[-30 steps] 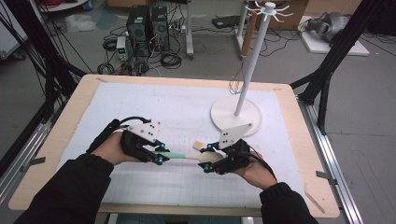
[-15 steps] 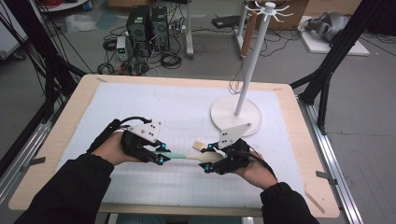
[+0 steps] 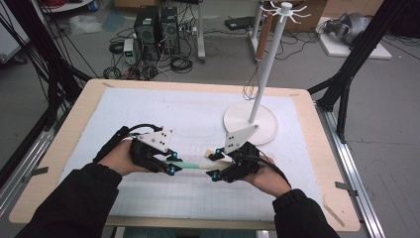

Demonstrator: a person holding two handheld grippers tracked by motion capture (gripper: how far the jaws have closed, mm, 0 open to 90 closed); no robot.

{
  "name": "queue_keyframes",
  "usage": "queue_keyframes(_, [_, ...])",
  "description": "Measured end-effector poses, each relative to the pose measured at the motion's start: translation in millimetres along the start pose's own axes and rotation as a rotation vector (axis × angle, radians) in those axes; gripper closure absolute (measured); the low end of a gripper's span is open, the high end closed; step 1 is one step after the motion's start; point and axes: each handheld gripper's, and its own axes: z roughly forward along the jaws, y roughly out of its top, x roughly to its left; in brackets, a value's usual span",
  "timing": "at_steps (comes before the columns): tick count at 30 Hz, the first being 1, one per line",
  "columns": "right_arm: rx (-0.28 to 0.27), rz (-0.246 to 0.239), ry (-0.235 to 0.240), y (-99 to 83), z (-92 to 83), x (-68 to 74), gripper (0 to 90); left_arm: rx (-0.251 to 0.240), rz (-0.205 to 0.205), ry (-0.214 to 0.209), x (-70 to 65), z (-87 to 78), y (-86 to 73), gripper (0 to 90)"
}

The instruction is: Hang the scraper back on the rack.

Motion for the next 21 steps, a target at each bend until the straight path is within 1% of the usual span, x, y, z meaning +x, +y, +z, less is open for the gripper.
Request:
queue_keyframes(2, [0.001,0.004,0.008,3.4,0.2,-0.8,45.8,0.007,-0.003,-0.003,0.0,1.2,0.5,74.5])
queue_keyframes(4, [0.011,0.003,0.021,6.6,0.9,-1.2,47.3,0.016,0.003,-0.005,0.1,3.3,1.2,74.5])
queue_keyframes(5, [0.015,0.003,0.027,8.1,2.1,-1.5,48.2,0.012,0.004,-0.005,-0.2,4.5,1.2,74.5])
queue_keyframes(7, [0.034,0.003,0.041,10.9,4.9,-1.9,52.2,0.014,0.009,-0.005,-0.5,5.4,2.8,74.5])
queue_keyframes(9, [0.051,-0.004,0.045,13.3,7.9,-2.2,54.7,0.012,0.011,-0.009,-1.0,5.8,4.4,74.5])
queue_keyframes(14, [0.078,-0.011,0.088,17.3,14.1,-2.9,66.9,0.020,0.029,-0.013,-2.6,6.2,9.7,74.5])
queue_keyframes(15, [0.083,-0.015,0.090,17.5,15.0,-2.9,68.4,0.020,0.030,-0.010,-2.9,6.2,10.4,74.5])
queue_keyframes(16, [0.087,-0.011,0.100,17.5,14.8,-2.6,72.1,0.021,0.031,-0.008,-2.8,6.4,10.8,74.5])
queue_keyframes(18, [0.086,-0.020,0.105,17.6,14.7,-2.0,76.3,0.020,0.031,-0.005,-2.5,6.1,10.9,74.5])
queue_keyframes(19, [0.088,-0.024,0.108,17.8,14.1,-2.0,79.4,0.022,0.030,-0.010,-2.4,5.8,11.0,74.5])
queue_keyframes(21, [0.090,-0.019,0.110,17.5,14.2,-1.2,80.0,0.026,0.031,-0.009,-2.5,6.2,11.2,74.4])
